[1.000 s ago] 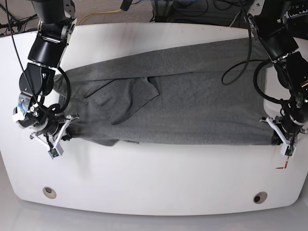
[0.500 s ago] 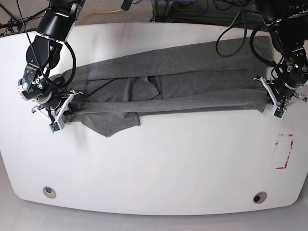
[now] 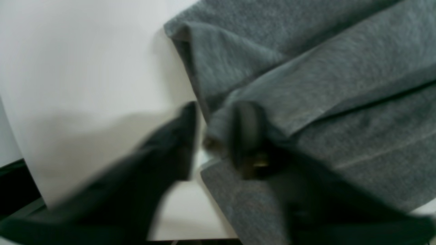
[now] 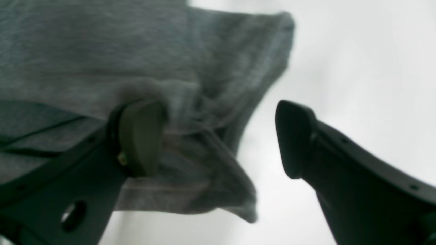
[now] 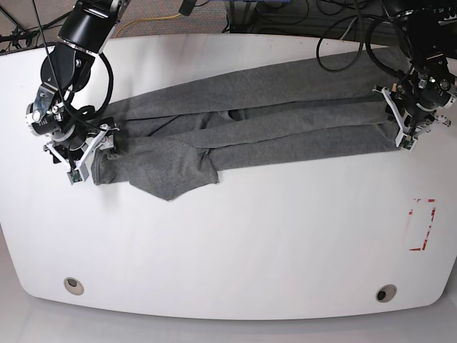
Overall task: Fold the T-shirt properly
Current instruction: 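Fold the grasped edge over toward the other edge with both grippers, then pull the folded shirt end outward with the right gripper to straighten it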
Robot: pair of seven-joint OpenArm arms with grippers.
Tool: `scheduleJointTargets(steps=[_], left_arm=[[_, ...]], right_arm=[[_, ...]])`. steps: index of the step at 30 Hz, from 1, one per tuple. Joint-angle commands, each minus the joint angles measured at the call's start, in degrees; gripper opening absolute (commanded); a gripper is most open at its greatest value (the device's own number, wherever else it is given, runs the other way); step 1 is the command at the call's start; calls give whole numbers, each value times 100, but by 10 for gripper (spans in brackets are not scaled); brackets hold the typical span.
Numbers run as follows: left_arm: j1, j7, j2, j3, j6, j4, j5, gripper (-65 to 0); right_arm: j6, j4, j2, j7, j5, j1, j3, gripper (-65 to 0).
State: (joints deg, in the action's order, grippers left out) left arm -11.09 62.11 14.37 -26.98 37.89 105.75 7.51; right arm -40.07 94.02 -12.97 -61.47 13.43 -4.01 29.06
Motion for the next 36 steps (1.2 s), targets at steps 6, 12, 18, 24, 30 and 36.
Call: scheduleJointTargets(steps=[6,12,18,24,30,36], left_arm=[[-20,-61,79,-14,-39,119,1,-256],[-64,-61,79,-5,-39,110,10,-256],[-126,-61,79,-14,-39,84,1,-257],[-205,-70,79,-31,-39,75,18,-258],[-205,-70,71,-14,-39,57,-17,-258],[-187,-70,71,-23,-39,-268,-8,-262]], right_arm=[[7,-800,124,147,42,-1107,-62,-151],[7,-2022,115,288,33,-1942,-519,-182],[7,-2857,124,640,33,-2241,-880,-233],[7,-3498,115,1106,33,-2249,-1205,-233],[7,-3745,159,1325,33,-2214,-1416,-277],[7,-3586,299,1325,77,-2232,-1416,-593]])
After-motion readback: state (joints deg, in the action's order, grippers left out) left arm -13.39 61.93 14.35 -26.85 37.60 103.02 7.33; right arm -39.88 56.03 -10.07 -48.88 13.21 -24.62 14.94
